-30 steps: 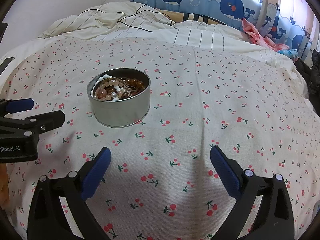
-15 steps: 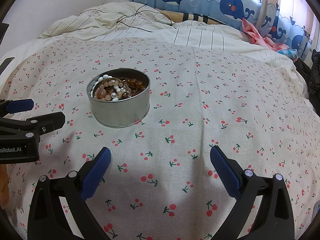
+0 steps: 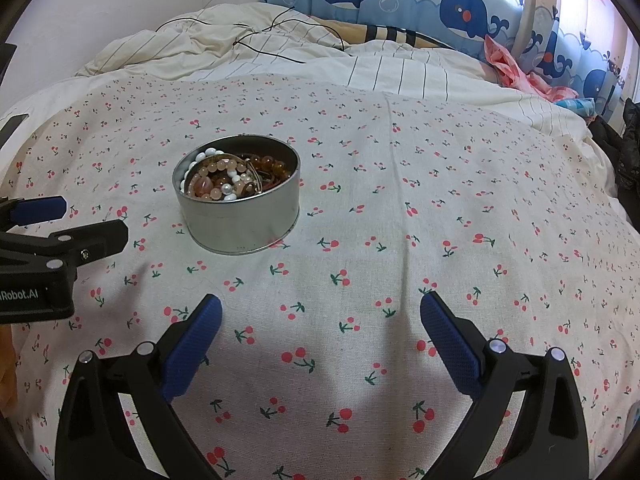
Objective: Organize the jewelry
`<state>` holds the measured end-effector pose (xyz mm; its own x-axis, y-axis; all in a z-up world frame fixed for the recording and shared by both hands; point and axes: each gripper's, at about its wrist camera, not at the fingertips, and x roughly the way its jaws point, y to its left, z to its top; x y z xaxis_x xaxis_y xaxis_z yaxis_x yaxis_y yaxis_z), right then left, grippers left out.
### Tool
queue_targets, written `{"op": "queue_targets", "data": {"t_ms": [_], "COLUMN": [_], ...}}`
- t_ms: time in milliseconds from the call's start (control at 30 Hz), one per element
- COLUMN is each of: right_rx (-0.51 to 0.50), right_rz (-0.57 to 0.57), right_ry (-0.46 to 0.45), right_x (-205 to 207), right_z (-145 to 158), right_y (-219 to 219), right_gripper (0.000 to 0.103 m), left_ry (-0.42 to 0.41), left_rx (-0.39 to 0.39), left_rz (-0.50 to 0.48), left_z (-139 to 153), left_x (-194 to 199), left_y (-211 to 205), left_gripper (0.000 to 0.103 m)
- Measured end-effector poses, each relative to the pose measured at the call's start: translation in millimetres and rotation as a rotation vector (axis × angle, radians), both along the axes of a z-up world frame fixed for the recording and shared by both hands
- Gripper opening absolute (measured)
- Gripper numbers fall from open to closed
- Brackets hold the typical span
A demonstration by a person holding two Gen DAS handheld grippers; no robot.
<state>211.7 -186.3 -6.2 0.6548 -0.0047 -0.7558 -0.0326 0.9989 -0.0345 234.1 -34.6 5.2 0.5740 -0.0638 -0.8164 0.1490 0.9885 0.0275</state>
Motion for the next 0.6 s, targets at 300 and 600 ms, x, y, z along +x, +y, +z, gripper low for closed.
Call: {"op": "queue_targets", "data": {"t_ms": [300, 600], "right_rx": [0.0, -0.001], "right_rz": [0.0, 0.0], "right_ry": [0.0, 0.001], "right_x": [-0.6, -0.3], "right_z": [0.2, 0.2], "right_y": [-0.7, -0.3], "right_gripper": [0.095, 0.095], "left_ry": [0.001, 0.0], "left_rx": [0.001, 0.012], "left_rz": [0.0, 0.001], "left_z": [0.3, -1.1], "left_x": [0.2, 0.4], "left_y": [0.3, 0.0], "left_gripper": [0.095, 0.095]}}
